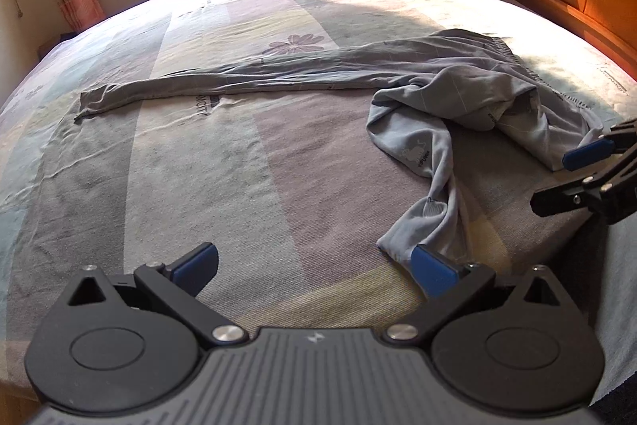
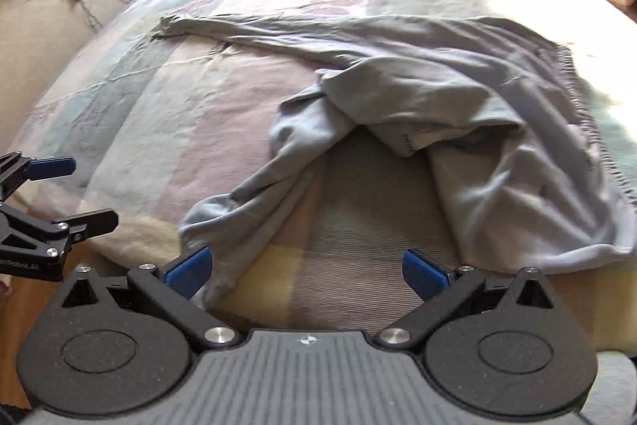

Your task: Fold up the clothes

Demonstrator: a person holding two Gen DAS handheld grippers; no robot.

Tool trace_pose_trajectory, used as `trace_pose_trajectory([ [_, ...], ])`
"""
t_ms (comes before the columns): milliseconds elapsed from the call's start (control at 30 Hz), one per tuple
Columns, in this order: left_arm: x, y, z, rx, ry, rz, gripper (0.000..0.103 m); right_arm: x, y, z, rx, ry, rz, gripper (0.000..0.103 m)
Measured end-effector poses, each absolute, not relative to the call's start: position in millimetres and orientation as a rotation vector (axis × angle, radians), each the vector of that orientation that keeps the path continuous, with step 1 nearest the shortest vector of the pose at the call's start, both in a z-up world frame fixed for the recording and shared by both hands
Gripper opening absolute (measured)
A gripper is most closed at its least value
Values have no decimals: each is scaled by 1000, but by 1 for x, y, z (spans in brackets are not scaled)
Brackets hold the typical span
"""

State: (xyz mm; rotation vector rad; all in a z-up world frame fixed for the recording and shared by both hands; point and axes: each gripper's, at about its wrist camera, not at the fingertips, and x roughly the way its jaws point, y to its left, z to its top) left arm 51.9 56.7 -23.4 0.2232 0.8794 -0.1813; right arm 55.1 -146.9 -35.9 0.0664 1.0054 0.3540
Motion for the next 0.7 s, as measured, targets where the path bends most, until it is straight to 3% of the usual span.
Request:
trace_pose_trajectory([
  [400, 90, -53, -81, 487, 940, -237, 102, 42, -211, -50, 230, 975, 240, 103],
  [700, 98, -11, -79, 618, 849, 48, 103, 42, -237, -56, 313, 953, 243, 103],
])
